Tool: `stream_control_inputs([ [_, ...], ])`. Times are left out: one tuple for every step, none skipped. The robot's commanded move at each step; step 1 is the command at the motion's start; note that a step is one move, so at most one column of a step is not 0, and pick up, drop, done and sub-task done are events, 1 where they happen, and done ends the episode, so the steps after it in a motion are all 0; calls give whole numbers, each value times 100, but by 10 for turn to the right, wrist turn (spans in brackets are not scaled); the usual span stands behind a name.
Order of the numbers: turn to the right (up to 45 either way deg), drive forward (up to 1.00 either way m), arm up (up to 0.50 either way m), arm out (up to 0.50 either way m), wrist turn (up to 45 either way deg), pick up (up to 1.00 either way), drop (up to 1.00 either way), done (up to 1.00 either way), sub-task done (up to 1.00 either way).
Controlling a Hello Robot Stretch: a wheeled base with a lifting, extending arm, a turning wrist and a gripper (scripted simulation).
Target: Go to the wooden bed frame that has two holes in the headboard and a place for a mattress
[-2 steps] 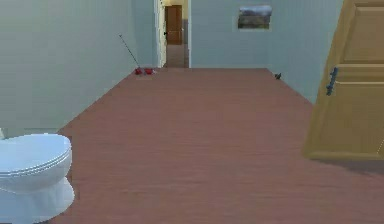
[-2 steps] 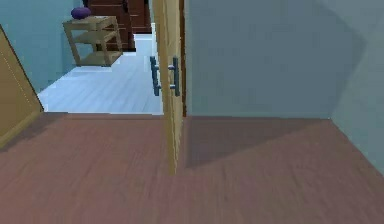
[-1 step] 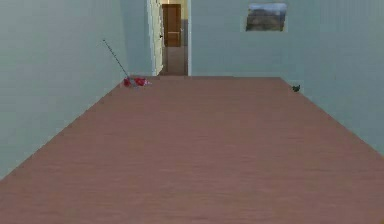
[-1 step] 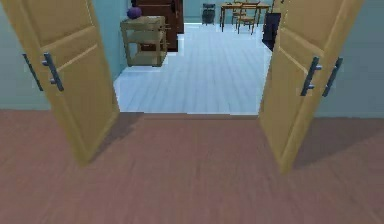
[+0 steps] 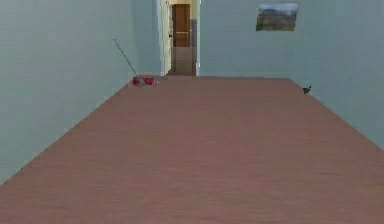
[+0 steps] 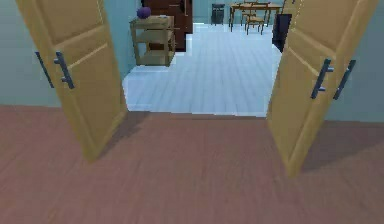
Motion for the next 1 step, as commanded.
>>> stream_control_inputs([
  [0,100,0,0,0,0,0,0,0],
])
